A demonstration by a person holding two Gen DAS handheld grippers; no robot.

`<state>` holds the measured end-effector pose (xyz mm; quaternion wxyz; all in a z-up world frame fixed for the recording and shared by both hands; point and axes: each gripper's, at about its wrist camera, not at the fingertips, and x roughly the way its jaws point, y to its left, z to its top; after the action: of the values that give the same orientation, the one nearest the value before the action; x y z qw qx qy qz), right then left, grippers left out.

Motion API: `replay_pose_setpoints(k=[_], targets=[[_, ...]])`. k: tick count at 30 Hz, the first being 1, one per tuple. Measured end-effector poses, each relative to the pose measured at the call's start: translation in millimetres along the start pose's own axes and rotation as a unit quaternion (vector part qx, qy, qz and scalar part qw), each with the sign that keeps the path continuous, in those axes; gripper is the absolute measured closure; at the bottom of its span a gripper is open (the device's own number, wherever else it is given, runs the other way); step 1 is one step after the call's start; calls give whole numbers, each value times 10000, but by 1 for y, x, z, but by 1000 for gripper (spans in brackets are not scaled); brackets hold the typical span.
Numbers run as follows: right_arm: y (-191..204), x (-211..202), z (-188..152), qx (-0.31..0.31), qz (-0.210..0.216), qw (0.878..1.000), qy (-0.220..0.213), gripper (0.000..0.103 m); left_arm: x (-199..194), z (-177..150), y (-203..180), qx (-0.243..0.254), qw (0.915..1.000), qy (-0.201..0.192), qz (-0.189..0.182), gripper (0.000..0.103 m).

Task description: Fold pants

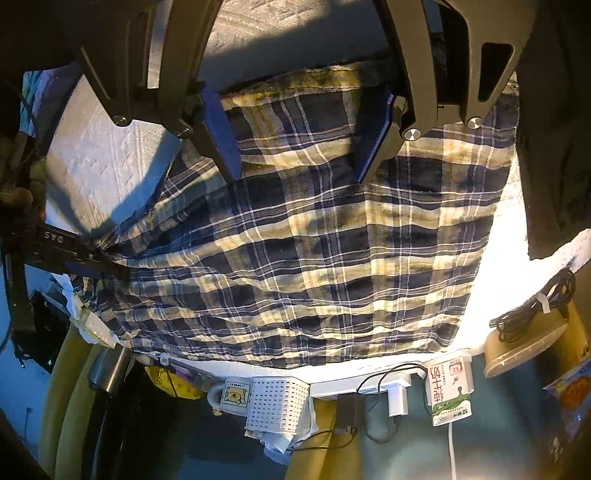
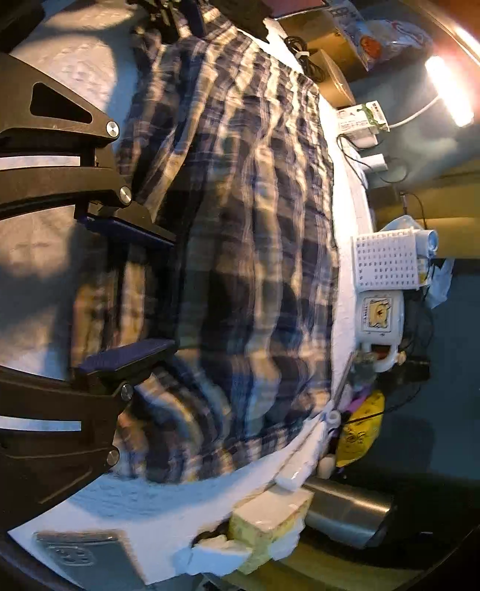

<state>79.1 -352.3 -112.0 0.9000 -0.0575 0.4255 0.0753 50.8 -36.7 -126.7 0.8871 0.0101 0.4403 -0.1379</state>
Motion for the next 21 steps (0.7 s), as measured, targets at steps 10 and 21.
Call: replay_pose_setpoints(k=[10,21], targets=[[-26,-32,-20,353,-308,9989,-92,51,-14,-6,26,-162,9995,27,270,39],[-39,-63,-43,756,-194,9969,-115,37,-32,-6,43,-338,9981,-210,473,39]])
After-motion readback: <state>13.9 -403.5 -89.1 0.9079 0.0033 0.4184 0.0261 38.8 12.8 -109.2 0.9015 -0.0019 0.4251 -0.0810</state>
